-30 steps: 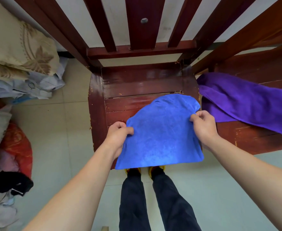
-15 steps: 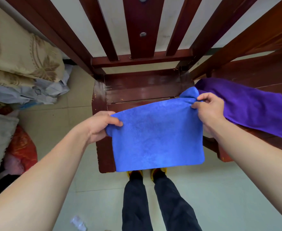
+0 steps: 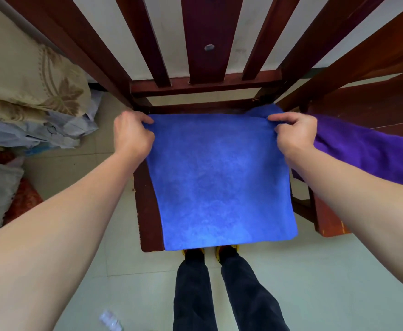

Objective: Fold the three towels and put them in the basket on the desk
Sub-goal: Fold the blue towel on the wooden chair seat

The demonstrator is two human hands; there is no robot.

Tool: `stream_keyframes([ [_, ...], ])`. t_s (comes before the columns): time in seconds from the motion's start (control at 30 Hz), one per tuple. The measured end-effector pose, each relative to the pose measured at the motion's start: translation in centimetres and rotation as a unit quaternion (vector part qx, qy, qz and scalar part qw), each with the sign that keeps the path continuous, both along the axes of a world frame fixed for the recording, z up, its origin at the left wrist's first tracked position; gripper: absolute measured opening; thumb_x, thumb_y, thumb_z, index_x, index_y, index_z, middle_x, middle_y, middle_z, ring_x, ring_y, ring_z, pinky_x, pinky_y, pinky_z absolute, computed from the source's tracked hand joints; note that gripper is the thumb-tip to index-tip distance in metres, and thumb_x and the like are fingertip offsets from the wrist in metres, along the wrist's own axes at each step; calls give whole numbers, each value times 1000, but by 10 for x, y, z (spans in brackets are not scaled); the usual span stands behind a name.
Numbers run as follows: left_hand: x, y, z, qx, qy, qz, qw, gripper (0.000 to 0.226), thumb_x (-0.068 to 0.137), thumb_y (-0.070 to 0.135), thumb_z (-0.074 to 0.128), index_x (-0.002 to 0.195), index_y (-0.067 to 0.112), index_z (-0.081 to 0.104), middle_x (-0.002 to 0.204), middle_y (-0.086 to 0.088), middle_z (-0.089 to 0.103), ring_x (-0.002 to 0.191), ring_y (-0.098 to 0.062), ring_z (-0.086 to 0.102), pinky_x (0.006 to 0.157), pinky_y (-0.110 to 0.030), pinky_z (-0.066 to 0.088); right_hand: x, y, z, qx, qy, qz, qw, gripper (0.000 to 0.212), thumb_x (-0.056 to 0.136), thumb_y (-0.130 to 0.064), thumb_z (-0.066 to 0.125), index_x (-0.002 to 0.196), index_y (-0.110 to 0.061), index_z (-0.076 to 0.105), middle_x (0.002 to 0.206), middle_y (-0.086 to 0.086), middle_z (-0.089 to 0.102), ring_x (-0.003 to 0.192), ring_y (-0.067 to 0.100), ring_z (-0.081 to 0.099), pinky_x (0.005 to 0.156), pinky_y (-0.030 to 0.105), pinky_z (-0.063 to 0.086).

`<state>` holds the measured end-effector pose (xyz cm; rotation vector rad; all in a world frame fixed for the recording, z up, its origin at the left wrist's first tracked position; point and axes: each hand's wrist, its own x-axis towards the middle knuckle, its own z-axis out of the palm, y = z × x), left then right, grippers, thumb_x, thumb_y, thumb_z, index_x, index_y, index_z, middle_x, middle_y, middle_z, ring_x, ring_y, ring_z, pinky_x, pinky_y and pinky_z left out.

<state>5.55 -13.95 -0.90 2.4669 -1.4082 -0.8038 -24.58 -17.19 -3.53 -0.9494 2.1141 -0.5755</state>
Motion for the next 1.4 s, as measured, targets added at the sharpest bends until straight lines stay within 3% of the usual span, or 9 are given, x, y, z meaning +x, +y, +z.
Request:
stream_keyframes([
  [0.17,-5,15,-25,91,3,-27,995,54,79,-3,54,132,8,55,135,-19,45,124,-35,45,100,-40,41,-15,10,-18,78,53,91,991,46,77,-2,50,110,-25,72,116,0,68,109,22,61,97,32,49],
  [0.3,-7,42,-25,74,-26,15,997,49,82,8,59,131,12,54,135,-18,39,124,-37,38,99,-44,39,-23,25,-8,95,88,174,976,52,77,-11,62,127,-26,60,125,3,60,113,23,58,92,36,49],
  [0.4,-19,79,-23,98,-3,132,986,46,80,20,69,122,12,53,126,-15,47,115,-35,49,90,-43,43,-32,54,0,97,115,149,977,51,77,-18,69,126,-21,57,119,8,60,107,27,59,85,38,47],
  [0.53,-42,143,-24,212,49,253,943,48,77,31,77,113,11,52,110,-10,61,96,-31,58,76,-35,41,-49,110,-2,216,119,92,965,56,77,-26,74,127,-16,53,118,12,64,108,33,60,91,41,46],
  [0.7,-60,196,-38,280,76,286,913,34,76,38,76,67,16,51,70,-3,59,66,-28,54,62,-29,43,-58,158,-7,284,119,71,949,36,82,-30,73,113,-15,62,110,8,69,106,33,61,87,39,46],
  [0.9,-55,206,-40,250,82,290,920,40,87,29,65,62,15,37,58,-3,43,54,-25,39,54,-29,34,-63,158,0,291,144,22,946,7,84,-26,69,88,-20,67,106,14,68,102,36,61,85,36,45],
  [1.03,-46,213,-35,221,76,285,930,38,91,27,59,64,14,35,61,-4,45,59,-27,42,59,-32,35,-59,175,9,282,94,73,952,9,86,-25,65,84,-17,63,90,7,69,90,31,60,73,32,41],
  [1.27,-32,175,0,81,56,289,952,16,88,21,65,86,10,54,79,-6,58,80,-29,54,72,-31,39,-35,166,38,103,45,54,992,10,88,-17,66,96,-16,60,63,-2,60,73,25,58,71,30,37],
  [1.4,-19,128,10,0,89,330,940,22,82,21,72,83,15,51,71,-1,55,80,-27,57,82,-37,47,-25,117,36,56,13,10,998,11,85,-19,68,83,-22,58,60,-2,57,62,22,55,73,42,50],
])
